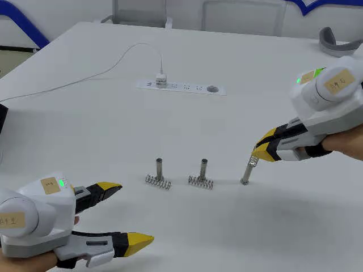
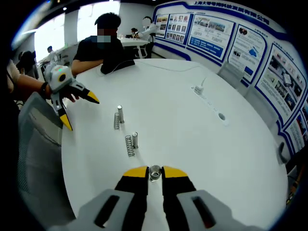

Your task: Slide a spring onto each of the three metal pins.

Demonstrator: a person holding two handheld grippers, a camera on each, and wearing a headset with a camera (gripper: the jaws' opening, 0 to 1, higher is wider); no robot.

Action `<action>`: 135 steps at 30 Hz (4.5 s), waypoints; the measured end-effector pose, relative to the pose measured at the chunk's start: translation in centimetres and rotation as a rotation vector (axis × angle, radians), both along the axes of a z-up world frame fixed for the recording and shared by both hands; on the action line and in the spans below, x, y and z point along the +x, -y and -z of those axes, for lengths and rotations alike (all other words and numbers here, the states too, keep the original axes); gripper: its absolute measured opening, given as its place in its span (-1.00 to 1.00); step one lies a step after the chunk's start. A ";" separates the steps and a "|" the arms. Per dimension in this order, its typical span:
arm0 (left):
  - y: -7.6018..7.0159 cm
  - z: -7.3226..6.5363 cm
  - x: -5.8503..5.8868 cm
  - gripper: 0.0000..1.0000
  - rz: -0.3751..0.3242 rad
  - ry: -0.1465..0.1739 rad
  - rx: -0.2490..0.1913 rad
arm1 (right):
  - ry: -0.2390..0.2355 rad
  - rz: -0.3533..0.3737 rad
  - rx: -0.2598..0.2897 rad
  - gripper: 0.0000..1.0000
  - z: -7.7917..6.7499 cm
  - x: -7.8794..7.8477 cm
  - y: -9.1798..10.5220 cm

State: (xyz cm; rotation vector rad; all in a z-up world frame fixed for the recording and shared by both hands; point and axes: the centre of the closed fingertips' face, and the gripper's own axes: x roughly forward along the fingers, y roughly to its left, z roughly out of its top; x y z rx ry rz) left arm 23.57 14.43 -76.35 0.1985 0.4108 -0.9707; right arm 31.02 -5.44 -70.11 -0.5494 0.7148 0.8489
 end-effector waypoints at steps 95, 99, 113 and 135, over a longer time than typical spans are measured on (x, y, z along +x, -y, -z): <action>-0.4 1.0 -0.2 0.46 -0.016 -0.032 0.011 | -0.103 0.014 -0.008 -0.76 4.9 0.7 0.2; -0.4 1.1 -0.2 0.46 -0.015 -0.033 0.011 | -0.109 0.014 -0.010 -0.76 5.2 0.7 0.2; -0.3 1.2 -0.3 0.45 -0.017 -0.039 0.010 | -0.122 0.009 -0.020 -0.76 5.8 0.5 0.3; -0.2 1.4 -0.3 0.46 -0.018 -0.044 0.009 | -0.123 0.004 -0.012 -0.75 6.0 0.5 0.2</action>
